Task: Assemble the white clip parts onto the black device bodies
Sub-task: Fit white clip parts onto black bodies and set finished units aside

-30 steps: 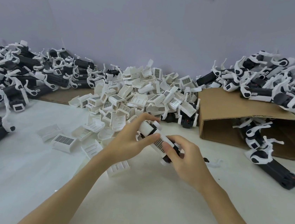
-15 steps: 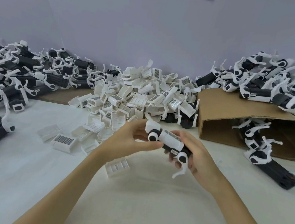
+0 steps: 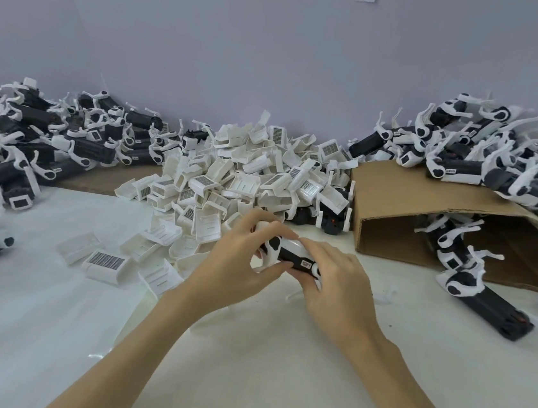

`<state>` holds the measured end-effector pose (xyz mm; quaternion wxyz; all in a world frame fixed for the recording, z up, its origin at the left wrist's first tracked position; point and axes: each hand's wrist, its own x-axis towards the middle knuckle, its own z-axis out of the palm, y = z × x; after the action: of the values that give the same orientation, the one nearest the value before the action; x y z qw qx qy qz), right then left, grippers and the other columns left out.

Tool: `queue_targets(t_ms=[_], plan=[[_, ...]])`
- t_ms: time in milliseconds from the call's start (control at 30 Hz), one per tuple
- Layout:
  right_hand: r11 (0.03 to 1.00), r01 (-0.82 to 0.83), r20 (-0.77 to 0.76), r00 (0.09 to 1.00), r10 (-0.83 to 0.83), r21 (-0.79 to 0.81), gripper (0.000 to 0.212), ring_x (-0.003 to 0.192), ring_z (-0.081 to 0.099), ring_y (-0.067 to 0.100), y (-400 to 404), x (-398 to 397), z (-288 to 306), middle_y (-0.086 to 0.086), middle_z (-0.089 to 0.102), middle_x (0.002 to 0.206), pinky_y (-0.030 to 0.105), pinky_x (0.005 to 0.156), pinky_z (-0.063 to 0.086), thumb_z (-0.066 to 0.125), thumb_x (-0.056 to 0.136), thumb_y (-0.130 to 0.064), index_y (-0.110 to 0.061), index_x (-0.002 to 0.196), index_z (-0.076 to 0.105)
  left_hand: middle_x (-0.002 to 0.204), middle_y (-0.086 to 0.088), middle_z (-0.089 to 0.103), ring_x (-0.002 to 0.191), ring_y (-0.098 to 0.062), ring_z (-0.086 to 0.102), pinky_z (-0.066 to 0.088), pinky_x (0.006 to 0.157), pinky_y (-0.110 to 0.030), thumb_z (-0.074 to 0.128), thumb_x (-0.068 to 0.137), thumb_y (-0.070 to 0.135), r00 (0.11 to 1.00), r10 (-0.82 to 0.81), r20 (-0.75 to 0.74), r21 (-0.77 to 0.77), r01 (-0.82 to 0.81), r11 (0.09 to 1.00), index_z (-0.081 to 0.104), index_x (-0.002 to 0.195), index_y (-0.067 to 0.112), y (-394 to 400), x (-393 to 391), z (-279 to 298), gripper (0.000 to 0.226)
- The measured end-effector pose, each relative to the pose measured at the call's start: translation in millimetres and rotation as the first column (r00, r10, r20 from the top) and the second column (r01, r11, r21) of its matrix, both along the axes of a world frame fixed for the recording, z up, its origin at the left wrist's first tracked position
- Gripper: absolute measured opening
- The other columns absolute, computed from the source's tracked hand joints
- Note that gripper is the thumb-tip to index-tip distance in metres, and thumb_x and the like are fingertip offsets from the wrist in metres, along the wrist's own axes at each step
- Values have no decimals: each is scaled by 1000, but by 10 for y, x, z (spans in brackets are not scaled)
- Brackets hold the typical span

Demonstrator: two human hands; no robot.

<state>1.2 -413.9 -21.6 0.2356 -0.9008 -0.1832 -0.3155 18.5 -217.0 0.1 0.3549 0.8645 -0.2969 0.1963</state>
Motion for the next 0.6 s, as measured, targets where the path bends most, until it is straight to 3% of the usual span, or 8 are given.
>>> queue_targets(t_ms=[167, 233, 300, 400, 467, 533, 600], plan=[[1000, 3, -94, 996, -5, -20, 41, 94, 64, 26, -55, 29, 8, -11, 74, 115, 35, 89, 47, 79, 92, -34, -23, 130, 70, 124, 5, 56, 106, -8, 58, 56, 83, -29, 83, 92, 21, 1000, 10, -7, -38, -10, 999, 69, 125, 20, -32, -20, -29, 36], [999, -25, -161, 986, 31, 35, 43, 102, 61, 23, -71, 34, -9, -12, 71, 122, 34, 92, 46, 73, 96, -36, -26, 136, 65, 125, 4, 55, 102, -6, 57, 55, 82, -30, 82, 92, 22, 999, 35, 21, -21, -34, 999, 69, 126, 21, -56, -30, -26, 37], [985, -62, -201, 975, 94, 158, 45, 112, 60, 18, -61, 33, -48, -11, 66, 129, 34, 96, 49, 72, 98, -26, -26, 141, 58, 130, 6, 52, 101, -6, 57, 54, 82, -26, 81, 93, 29, 997, 31, 67, -21, -30, 999, 66, 131, 24, -107, -61, -28, 42], [943, -118, -255, 945, 203, 312, 49, 116, 61, 7, -73, 55, -64, -12, 64, 126, 28, 96, 51, 66, 100, -10, -35, 138, 48, 133, 12, 55, 114, -11, 60, 50, 88, -18, 79, 91, 49, 999, -6, -45, -251, -5, 968, 55, 143, 34, -178, -128, 15, 59], [917, -176, -300, 908, 291, 358, 53, 111, 64, 2, -102, 66, -67, -16, 66, 120, 22, 92, 52, 63, 101, -6, -41, 134, 42, 125, 13, 63, 115, -17, 64, 53, 92, -26, 82, 90, 43, 994, -22, -108, -383, -21, 924, 60, 137, 31, -184, -124, 49, 54], [895, -251, -319, 871, 375, 368, 53, 121, 62, 3, -96, 57, -79, -14, 63, 129, 24, 101, 52, 58, 103, -8, -42, 140, 38, 117, 10, 69, 110, -20, 67, 54, 92, -33, 85, 90, 30, 998, -35, -45, -368, 16, 930, 70, 126, 25, -178, -118, 58, 39], [872, -320, -276, 858, 432, 371, 55, 132, 53, -5, -47, 34, -81, -15, 56, 139, 12, 106, 43, 54, 103, -11, -47, 143, 38, 117, 9, 70, 110, -18, 67, 53, 91, -30, 86, 89, 26, 999, -36, 24, -332, 41, 942, 75, 121, 21, -194, -134, 50, 34]])
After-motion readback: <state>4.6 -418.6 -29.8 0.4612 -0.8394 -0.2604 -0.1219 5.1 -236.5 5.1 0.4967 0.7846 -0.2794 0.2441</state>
